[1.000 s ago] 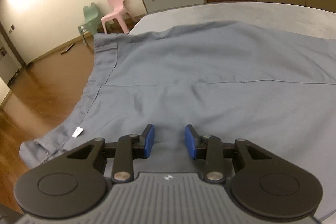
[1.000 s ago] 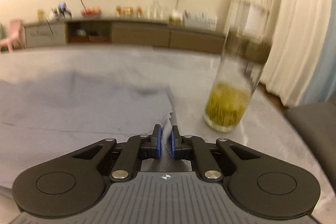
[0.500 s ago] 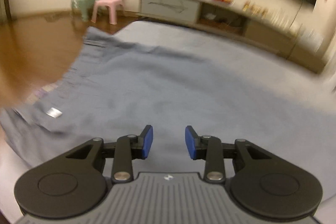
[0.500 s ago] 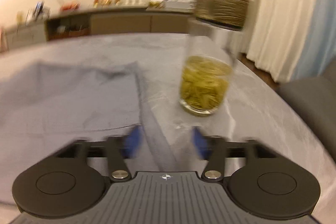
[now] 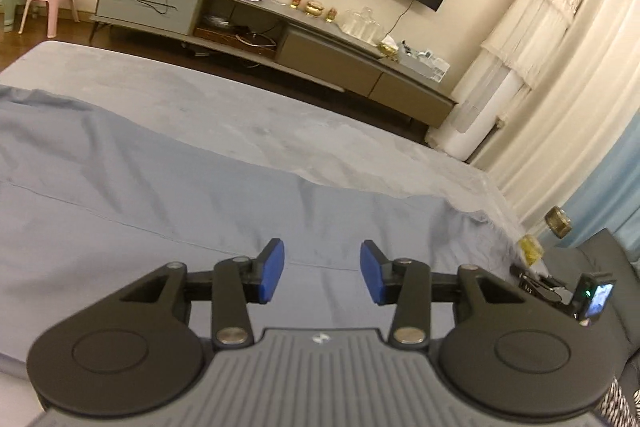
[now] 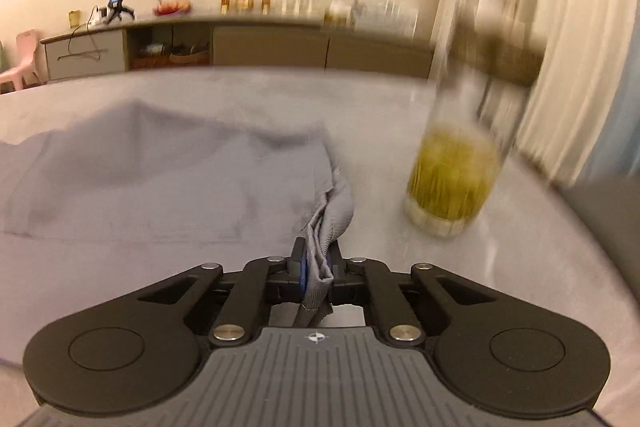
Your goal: Fold clothes
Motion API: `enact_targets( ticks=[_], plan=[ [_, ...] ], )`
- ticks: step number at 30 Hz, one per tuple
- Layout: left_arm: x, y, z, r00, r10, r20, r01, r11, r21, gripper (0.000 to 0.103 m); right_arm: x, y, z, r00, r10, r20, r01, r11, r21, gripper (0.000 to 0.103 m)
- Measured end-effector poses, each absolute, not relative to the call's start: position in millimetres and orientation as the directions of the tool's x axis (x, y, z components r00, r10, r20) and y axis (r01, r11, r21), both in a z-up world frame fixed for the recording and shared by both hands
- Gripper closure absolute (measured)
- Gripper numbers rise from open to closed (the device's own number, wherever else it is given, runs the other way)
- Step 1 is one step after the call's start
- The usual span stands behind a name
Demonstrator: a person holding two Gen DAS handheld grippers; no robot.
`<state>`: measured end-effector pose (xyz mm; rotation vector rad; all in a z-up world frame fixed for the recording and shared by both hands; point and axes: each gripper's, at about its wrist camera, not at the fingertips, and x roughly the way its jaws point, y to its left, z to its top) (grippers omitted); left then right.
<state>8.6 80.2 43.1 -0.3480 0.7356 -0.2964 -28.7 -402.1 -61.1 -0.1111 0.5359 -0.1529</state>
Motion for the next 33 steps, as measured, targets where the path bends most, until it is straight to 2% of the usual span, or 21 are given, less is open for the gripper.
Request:
enact_targets(
  ticks=[2, 4, 8, 11, 14, 15, 16, 18, 22, 23, 25, 28, 31, 33],
  plan=[
    [8.9, 79.7, 38.3, 0.706, -0.381, -0.597, 0.13, 0.898, -0.42, 0.061, -43.8, -363.1, -40.5, 0.896, -0.128, -0.424, 0.039, 0.976, -0.212, 0.096],
    [11.4, 82.5, 31.8, 0.702, -0.377, -0.604, 0.113, 0.897, -0.428, 0.061, -55.9, -320.7, -30.0, 0.915, -0.038, -0.401, -0.075, 0.962, -0.262, 0.096],
    [9.7, 90.6, 17.6, 0.686, -0.365, -0.629, 0.083, 0.899, -0.43, 0.061, -61.7, -250.3, -46.4, 0.885, 0.083, -0.458, -0.24, 0.924, -0.297, 0.095],
    [6.7, 97.4, 6.6, 0.672, -0.355, -0.65, 0.063, 0.902, -0.427, 0.061, -54.8, -228.5, -73.5, 0.846, 0.072, -0.528, -0.271, 0.911, -0.31, 0.094],
    [3.7, 104.2, -4.4, 0.657, -0.345, -0.67, 0.043, 0.905, -0.423, 0.059, -55.2, -223.5, -86.1, 0.829, 0.06, -0.556, -0.273, 0.911, -0.31, 0.085],
    [2.6, 107.3, -7.5, 0.657, -0.343, -0.672, 0.03, 0.902, -0.43, 0.059, -56.4, -224.9, -83.9, 0.822, 0.065, -0.565, -0.277, 0.913, -0.298, 0.074],
    [2.9, 108.5, -8.4, 0.657, -0.347, -0.669, 0.029, 0.899, -0.437, 0.059, -59.2, -226.7, -79.4, 0.81, 0.087, -0.58, -0.295, 0.915, -0.274, 0.052],
    [3.6, 110.9, -10.2, 0.659, -0.354, -0.664, 0.026, 0.892, -0.451, 0.057, -73.6, -232.5, -60.5, 0.782, 0.186, -0.595, -0.348, 0.922, -0.171, 0.031],
    [8.2, 102.3, -9.3, 0.651, -0.383, -0.655, 0.043, 0.881, -0.472, 0.056, -85.6, -261.1, -25.8, 0.797, 0.286, -0.532, -0.306, 0.951, 0.053, 0.034],
    [12.2, 95.5, -8.5, 0.645, -0.394, -0.654, 0.052, 0.878, -0.477, 0.056, -81.4, -266.8, -24.0, 0.806, 0.273, -0.525, -0.275, 0.958, 0.076, 0.035],
    [19.8, 76.6, -4.5, 0.635, -0.418, -0.65, 0.092, 0.876, -0.474, 0.055, -67.8, -274.9, -26.7, 0.82, 0.223, -0.528, -0.208, 0.974, 0.088, 0.045],
    [28.9, 42.2, 1.1, 0.611, -0.445, -0.654, 0.16, 0.879, -0.449, 0.052, -52.0, -282.9, -41.5, 0.796, 0.221, -0.563, -0.159, 0.975, 0.158, 0.047],
    [32.7, 16.6, -0.2, 0.589, -0.457, -0.666, 0.191, 0.88, -0.435, 0.052, -47.5, -271.9, -59.7, 0.748, 0.212, -0.629, -0.173, 0.977, 0.123, 0.05],
    [32.7, 7.3, -4.2, 0.579, -0.455, -0.677, 0.194, 0.883, -0.428, 0.052, -56.3, -262.0, -63.4, 0.746, 0.182, -0.64, -0.2, 0.979, 0.046, 0.051]
  ],
)
